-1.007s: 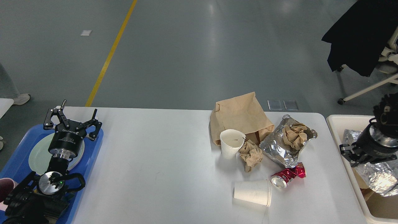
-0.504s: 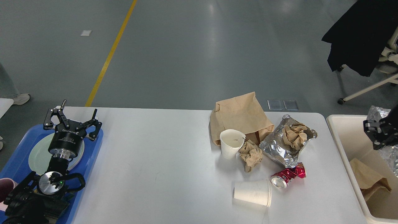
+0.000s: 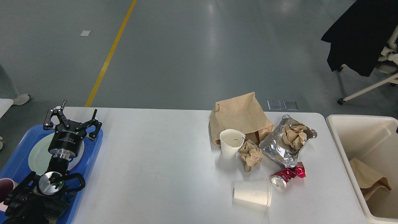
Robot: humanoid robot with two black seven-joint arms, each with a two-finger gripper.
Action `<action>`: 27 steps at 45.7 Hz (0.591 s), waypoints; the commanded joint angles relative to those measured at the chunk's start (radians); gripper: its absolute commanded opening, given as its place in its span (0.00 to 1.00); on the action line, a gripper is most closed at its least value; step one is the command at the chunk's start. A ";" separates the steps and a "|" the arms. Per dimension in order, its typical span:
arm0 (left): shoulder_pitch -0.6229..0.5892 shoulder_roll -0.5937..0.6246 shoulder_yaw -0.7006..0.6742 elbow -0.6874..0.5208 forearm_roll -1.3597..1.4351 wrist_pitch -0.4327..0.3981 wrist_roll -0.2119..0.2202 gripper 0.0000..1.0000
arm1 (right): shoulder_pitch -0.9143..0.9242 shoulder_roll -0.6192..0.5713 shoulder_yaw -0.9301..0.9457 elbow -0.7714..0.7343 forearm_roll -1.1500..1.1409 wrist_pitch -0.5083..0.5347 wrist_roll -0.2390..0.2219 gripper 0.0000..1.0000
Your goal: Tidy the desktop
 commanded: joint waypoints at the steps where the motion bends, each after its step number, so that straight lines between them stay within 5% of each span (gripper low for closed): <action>1: 0.000 0.000 0.000 0.002 0.000 0.001 0.000 0.96 | -0.303 0.048 0.213 -0.202 -0.002 -0.092 0.000 0.00; 17: 0.000 0.000 -0.001 0.000 0.000 0.001 0.000 0.96 | -0.764 0.387 0.307 -0.708 0.000 -0.310 -0.006 0.00; 27: 0.000 0.000 0.000 0.000 0.000 0.000 0.000 0.96 | -0.812 0.437 0.310 -0.758 0.001 -0.317 -0.008 0.00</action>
